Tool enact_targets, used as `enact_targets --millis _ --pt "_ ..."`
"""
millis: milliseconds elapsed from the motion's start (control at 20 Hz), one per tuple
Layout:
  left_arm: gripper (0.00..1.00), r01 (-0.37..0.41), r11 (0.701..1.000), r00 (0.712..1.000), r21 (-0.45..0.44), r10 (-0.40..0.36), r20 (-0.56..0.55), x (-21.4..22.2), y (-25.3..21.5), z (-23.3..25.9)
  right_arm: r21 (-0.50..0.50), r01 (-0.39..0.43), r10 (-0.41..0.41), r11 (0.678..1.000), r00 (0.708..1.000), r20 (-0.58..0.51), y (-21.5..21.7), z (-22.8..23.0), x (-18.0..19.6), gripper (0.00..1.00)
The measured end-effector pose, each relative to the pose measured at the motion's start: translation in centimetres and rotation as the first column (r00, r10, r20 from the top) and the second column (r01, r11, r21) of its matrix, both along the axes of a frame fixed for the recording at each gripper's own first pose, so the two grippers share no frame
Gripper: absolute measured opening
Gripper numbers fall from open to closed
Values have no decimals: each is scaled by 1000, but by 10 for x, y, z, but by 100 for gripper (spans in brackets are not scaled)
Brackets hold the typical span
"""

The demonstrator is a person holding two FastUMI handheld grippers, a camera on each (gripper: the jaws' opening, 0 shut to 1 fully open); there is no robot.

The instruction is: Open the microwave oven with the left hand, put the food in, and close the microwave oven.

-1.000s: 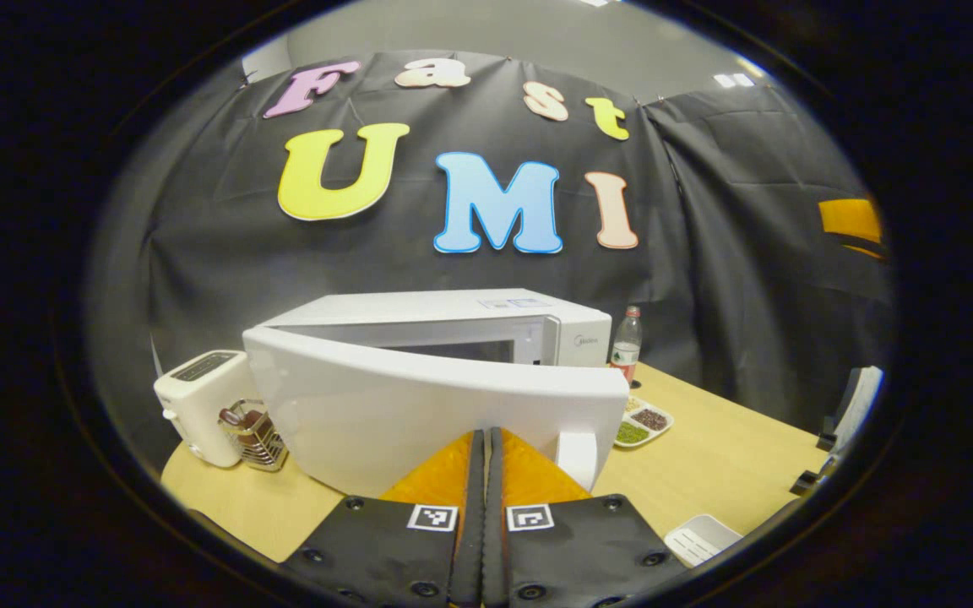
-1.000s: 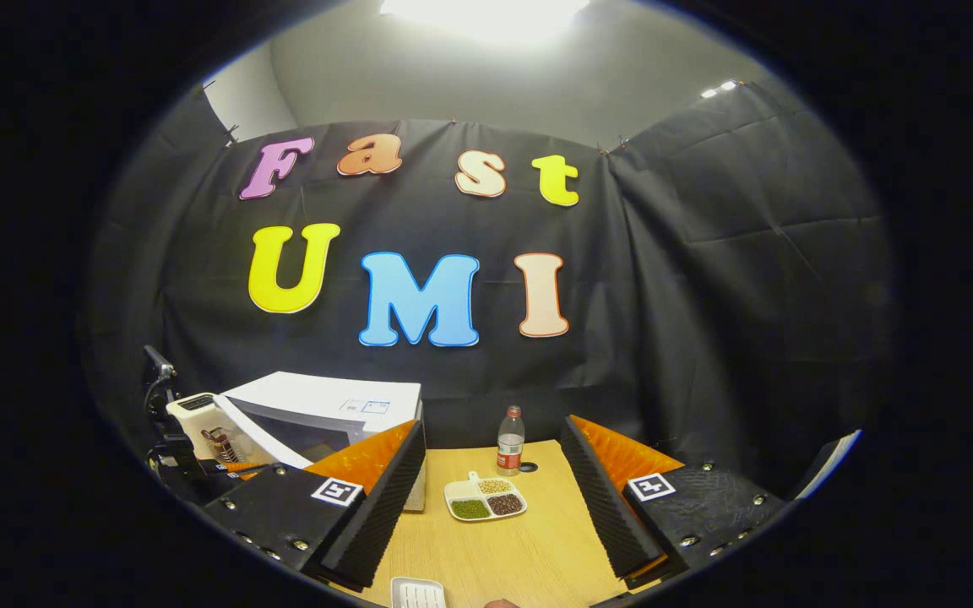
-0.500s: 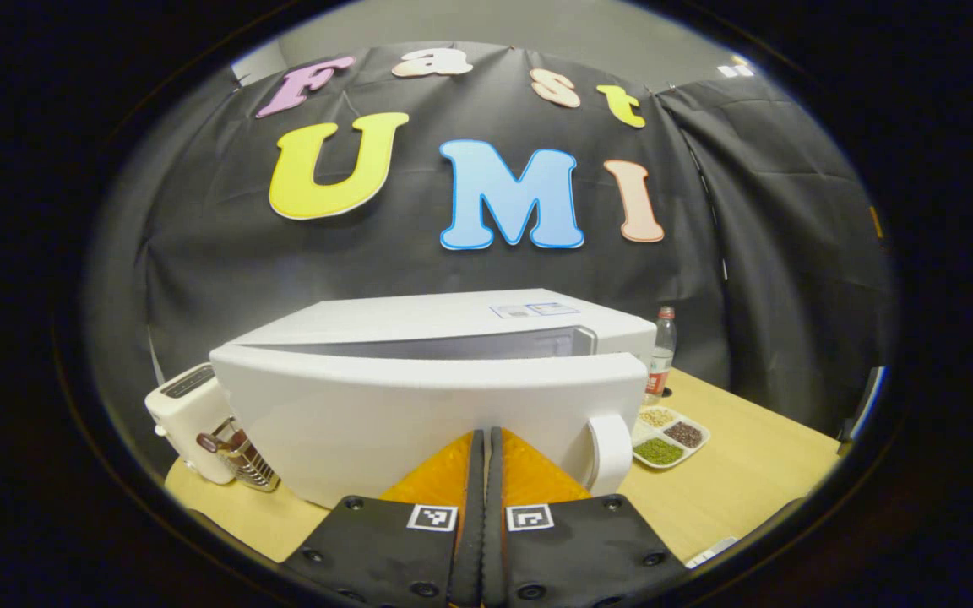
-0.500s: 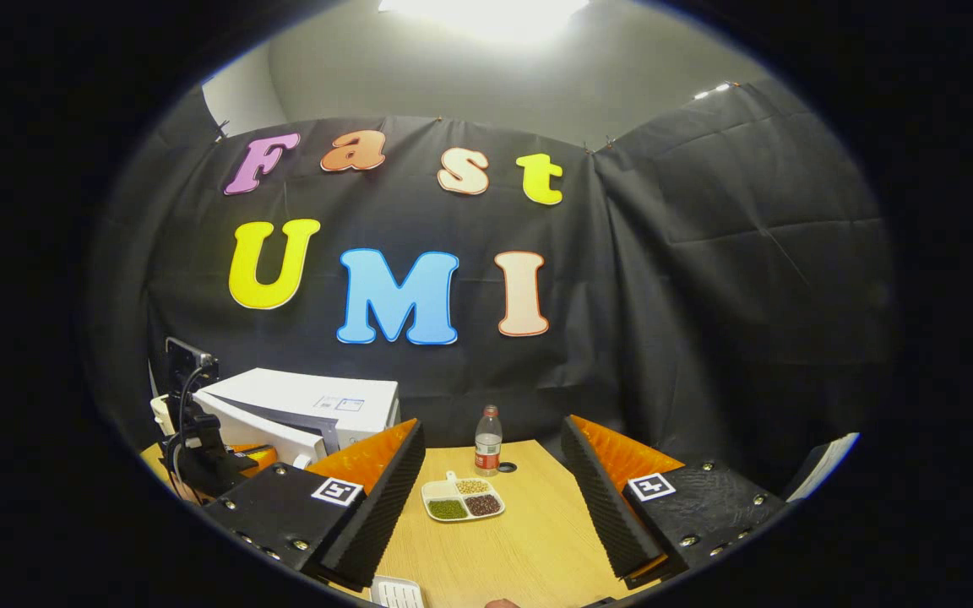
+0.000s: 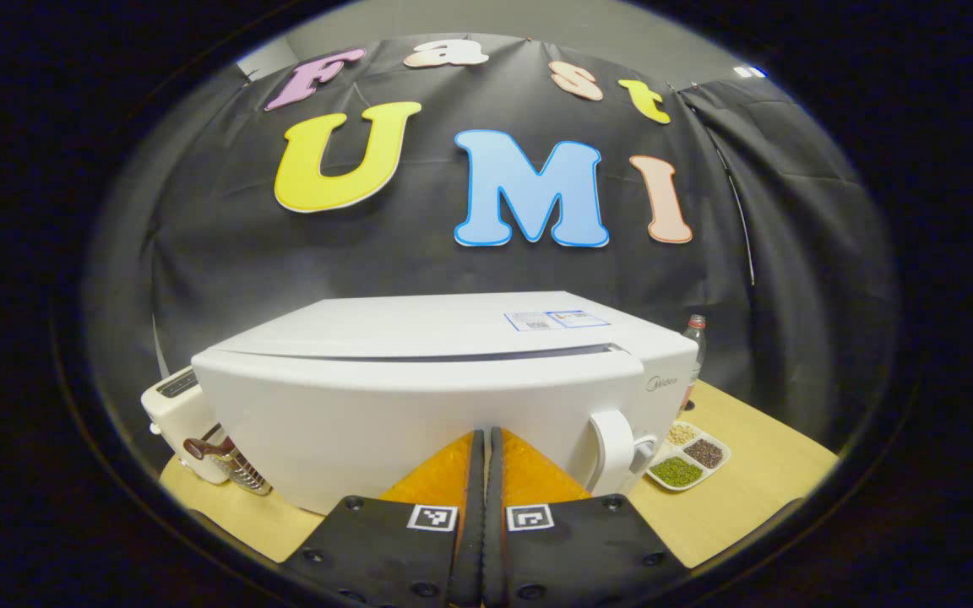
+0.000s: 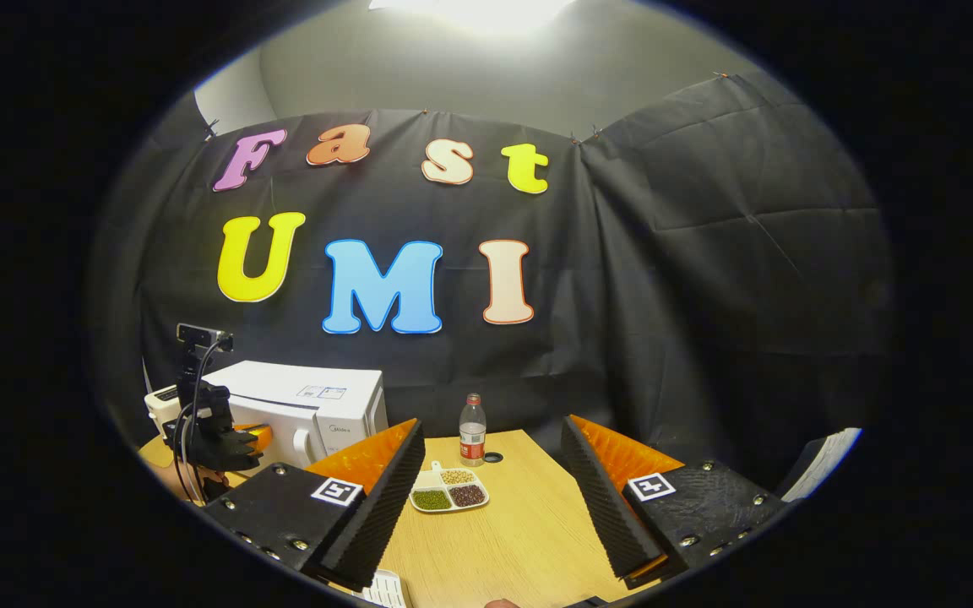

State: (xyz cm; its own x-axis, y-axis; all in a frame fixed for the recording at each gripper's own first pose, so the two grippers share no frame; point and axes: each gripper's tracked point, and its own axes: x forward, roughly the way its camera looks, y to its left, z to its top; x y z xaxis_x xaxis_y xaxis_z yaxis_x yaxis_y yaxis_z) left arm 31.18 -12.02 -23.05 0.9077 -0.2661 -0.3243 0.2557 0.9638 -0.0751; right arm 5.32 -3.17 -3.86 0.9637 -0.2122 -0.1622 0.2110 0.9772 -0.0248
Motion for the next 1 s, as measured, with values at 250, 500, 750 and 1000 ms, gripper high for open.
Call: enact_targets --millis 250,500,750,1000 --pt "9 -35 998 999 54 35 -4 11 1 -5 -5 -38 38 999 999 4 -1 -1 -3 98" --pt "17 -31 999 999 24 31 14 -3 -6 11 6 -108 108 994 994 1 10 -3 -10 98" --pt "13 -22 1000 993 -2 22 120 -60 -9 70 28 -207 206 978 978 34 22 2 -6 98" --pt "13 -54 998 972 -18 57 230 -130 5 142 59 -316 312 947 947 75 33 8 -13 98"
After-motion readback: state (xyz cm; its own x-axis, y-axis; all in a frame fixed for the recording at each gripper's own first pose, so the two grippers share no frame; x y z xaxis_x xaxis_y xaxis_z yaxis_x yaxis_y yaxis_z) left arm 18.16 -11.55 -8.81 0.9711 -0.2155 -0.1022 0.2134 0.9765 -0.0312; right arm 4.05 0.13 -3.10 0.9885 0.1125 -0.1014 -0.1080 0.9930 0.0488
